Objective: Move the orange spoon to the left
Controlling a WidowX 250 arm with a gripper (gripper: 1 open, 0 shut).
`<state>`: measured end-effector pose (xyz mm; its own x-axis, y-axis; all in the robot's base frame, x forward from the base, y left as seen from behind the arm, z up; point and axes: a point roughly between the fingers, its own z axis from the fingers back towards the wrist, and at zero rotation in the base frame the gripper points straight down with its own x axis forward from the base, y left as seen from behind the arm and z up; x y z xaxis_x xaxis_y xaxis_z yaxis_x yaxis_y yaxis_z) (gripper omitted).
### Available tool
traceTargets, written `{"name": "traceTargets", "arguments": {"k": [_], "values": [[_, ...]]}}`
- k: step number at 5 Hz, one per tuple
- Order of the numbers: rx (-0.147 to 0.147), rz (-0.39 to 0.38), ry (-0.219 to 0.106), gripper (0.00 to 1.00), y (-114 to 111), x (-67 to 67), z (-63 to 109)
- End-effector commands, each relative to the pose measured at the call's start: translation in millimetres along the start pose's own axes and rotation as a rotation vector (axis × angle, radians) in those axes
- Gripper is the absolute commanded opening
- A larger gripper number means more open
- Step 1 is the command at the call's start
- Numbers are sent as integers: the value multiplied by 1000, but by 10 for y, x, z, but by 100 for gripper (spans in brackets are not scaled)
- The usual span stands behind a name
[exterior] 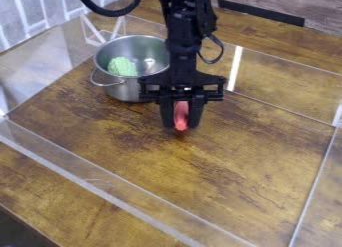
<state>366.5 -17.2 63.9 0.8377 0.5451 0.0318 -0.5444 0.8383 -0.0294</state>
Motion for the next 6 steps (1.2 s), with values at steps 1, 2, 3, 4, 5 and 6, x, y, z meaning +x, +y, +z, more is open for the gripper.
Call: {"name": "traceTargets", "arguments": {"k": [1, 2, 3, 4, 5, 6], "values": [[-101, -8, -117, 0, -115, 49, 621], [-118, -96, -121, 0, -25, 68, 789], [-133, -180, -127, 0, 69, 98, 942], [-155, -247, -139, 0, 140, 89, 1111], [-149, -232, -137, 0, 184, 104, 1065], [-142, -216, -136, 0, 229, 121, 1017]]}}
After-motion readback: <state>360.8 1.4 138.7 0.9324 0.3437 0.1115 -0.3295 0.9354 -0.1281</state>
